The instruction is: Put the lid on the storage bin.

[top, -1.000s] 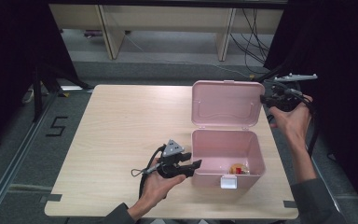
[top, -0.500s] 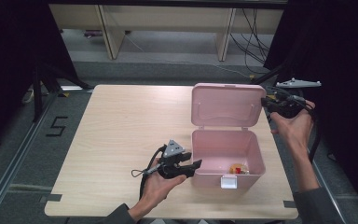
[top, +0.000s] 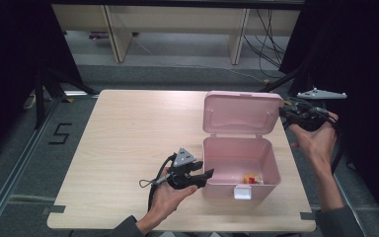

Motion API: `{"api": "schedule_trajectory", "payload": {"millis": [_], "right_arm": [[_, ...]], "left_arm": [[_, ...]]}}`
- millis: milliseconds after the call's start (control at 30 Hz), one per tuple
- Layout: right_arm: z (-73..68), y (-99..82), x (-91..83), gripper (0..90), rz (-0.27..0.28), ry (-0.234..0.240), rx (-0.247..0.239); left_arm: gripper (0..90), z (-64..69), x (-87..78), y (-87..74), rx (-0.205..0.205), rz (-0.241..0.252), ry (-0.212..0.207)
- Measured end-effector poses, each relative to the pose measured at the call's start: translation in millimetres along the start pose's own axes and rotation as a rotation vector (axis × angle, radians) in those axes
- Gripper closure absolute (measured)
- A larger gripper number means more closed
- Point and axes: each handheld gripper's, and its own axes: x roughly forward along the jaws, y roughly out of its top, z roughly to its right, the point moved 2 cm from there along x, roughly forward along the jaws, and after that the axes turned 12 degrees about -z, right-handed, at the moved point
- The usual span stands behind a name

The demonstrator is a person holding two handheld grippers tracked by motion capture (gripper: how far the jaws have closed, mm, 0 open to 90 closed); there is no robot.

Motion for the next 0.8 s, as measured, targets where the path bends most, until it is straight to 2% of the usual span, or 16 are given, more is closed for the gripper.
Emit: {"api": "schedule_trajectory", "payload": {"millis": [67,133,233,267,300,367,433,533,600,633,700,800], "right_arm": [[-0.3,-4.6,-2.5,88.1,0.028,-0.007,-0.024],[-2.0,-7.3,-4.0,88.2,0.023,-0.002,-0.006],[-3.0,-14.1,-7.6,88.1,0.049,-0.007,-0.016],[-2.3,-16.0,-9.4,88.1,0.050,-0.012,-0.035],[-3.7,-18.9,-11.8,88.2,0.043,0.001,-0.027],[-4.6,-24.3,-15.9,88.2,0.045,-0.003,-0.044],[-6.0,-25.9,-16.5,88.2,0.051,0.002,-0.031],[-7.2,-33.9,-21.5,88.1,0.054,-0.003,-0.060],[-9.4,-35.6,-21.4,88.0,0.058,0.001,-0.046],[-9.0,-38.1,-23.2,88.0,0.065,-0.012,-0.073],[-12.4,-42.7,-26.5,87.9,0.050,0.006,-0.055],[-12.9,-49.2,-28.2,87.4,0.063,0.007,-0.078]], "left_arm": [[51.5,-0.2,-0.3,-0.2,0.003,-0.002,0.002],[51.7,-0.3,-0.4,-0.2,0.001,-0.001,0.001],[52.3,-0.3,-0.4,-0.4,-0.001,0.002,0.004],[52.4,-0.4,-0.4,-0.5,-0.002,0.003,0.005],[52.5,-0.2,-0.5,-0.4,-0.006,0.002,0.005],[52.6,-0.1,-0.4,-0.7,-0.003,0.005,0.008],[52.6,-0.1,-0.4,-0.8,-0.004,0.006,0.008],[52.7,0.0,-0.8,-1.2,-0.007,0.008,0.009],[52.6,0.1,-1.1,-1.4,-0.005,0.007,0.010],[52.5,-0.2,-1.2,-1.5,-0.002,0.007,0.003],[52.1,-0.2,-1.9,-2.3,-0.002,0.011,-0.001],[50.5,-0.2,-4.9,-2.9,0.001,0.006,-0.002]]}}
